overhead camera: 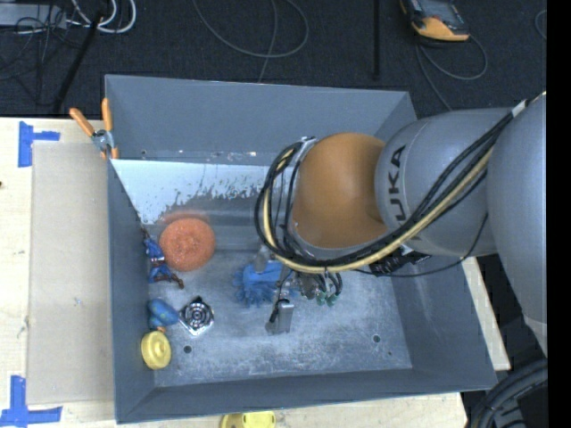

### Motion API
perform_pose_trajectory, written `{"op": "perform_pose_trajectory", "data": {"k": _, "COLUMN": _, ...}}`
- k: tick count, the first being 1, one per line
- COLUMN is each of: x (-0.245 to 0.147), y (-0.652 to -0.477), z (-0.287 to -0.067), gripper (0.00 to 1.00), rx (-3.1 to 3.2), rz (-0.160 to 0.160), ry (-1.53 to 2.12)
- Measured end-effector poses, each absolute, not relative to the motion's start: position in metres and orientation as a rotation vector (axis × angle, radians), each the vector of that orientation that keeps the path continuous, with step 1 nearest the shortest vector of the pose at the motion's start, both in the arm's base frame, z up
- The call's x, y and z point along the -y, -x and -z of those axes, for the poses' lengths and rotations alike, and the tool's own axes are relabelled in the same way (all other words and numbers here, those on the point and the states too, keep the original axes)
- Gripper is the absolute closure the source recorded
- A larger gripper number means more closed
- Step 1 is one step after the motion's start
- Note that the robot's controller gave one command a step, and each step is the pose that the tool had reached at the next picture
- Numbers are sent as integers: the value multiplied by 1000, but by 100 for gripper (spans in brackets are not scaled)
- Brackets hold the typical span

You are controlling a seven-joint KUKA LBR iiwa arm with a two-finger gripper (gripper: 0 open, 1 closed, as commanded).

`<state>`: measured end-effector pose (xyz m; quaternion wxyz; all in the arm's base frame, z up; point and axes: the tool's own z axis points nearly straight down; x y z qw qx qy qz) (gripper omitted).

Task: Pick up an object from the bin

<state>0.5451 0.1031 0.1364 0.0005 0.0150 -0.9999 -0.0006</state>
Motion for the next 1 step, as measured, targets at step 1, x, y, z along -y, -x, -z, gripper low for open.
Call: {"op": "perform_pose_trajectory", "data": {"k": 1, "x": -89, "y": -566, "z": -106, "gripper": 100, "rx": 3143, "rz": 1, "ry": -13}}
